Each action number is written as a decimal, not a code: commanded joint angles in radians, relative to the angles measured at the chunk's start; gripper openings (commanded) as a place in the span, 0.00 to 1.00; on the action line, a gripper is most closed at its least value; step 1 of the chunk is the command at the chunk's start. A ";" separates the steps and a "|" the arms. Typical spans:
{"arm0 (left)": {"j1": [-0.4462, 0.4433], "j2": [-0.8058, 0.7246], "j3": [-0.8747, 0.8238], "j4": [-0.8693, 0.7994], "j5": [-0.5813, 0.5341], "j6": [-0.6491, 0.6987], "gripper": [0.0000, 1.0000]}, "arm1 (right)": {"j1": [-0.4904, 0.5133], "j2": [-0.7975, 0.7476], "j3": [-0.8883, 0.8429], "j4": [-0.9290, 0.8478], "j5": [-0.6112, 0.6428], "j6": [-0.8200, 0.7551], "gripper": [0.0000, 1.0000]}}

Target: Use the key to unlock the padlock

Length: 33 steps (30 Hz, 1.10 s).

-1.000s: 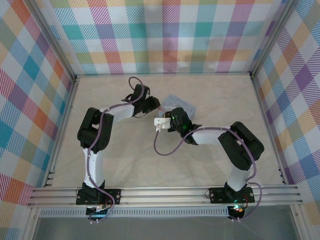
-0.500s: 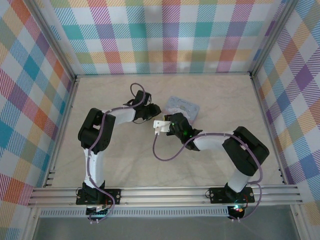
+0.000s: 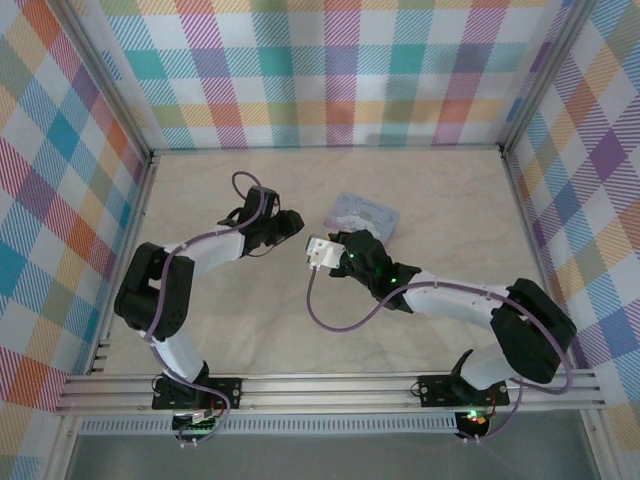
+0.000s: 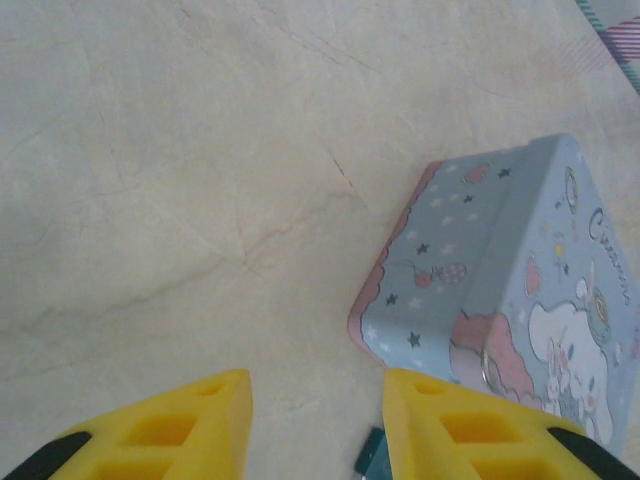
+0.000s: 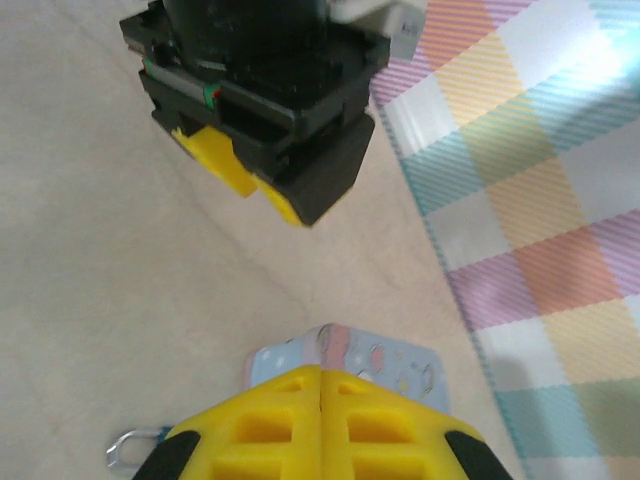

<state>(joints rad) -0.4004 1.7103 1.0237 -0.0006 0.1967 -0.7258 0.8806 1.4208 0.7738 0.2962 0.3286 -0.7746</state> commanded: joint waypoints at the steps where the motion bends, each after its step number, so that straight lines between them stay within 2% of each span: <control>1: 0.006 -0.058 -0.053 -0.005 -0.006 -0.010 0.40 | 0.003 -0.046 0.015 -0.177 -0.043 0.196 0.00; 3: 0.005 -0.080 -0.074 0.002 0.007 -0.023 0.40 | -0.001 -0.058 0.026 -0.255 -0.078 0.264 0.00; 5: 0.002 -0.101 -0.100 0.014 0.018 -0.036 0.40 | -0.005 -0.058 0.047 -0.322 -0.062 0.352 0.02; 11: -0.021 -0.151 -0.155 0.020 0.017 -0.049 0.41 | -0.078 -0.011 0.103 -0.452 -0.084 0.595 0.27; 14: -0.028 -0.165 -0.178 0.024 0.016 -0.059 0.41 | -0.129 0.016 0.115 -0.461 -0.138 0.666 0.34; 17: -0.036 -0.178 -0.195 0.025 0.014 -0.064 0.42 | -0.186 0.063 0.149 -0.483 -0.182 0.747 0.36; 26: -0.049 -0.195 -0.215 0.025 0.001 -0.075 0.42 | -0.285 0.178 0.212 -0.498 -0.292 0.805 0.31; 33: -0.054 -0.190 -0.221 0.026 -0.003 -0.079 0.42 | -0.336 0.238 0.249 -0.515 -0.278 0.824 0.33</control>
<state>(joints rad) -0.4446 1.5471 0.8192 0.0063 0.1997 -0.7967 0.5663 1.6260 0.9791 -0.1932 0.0635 0.0193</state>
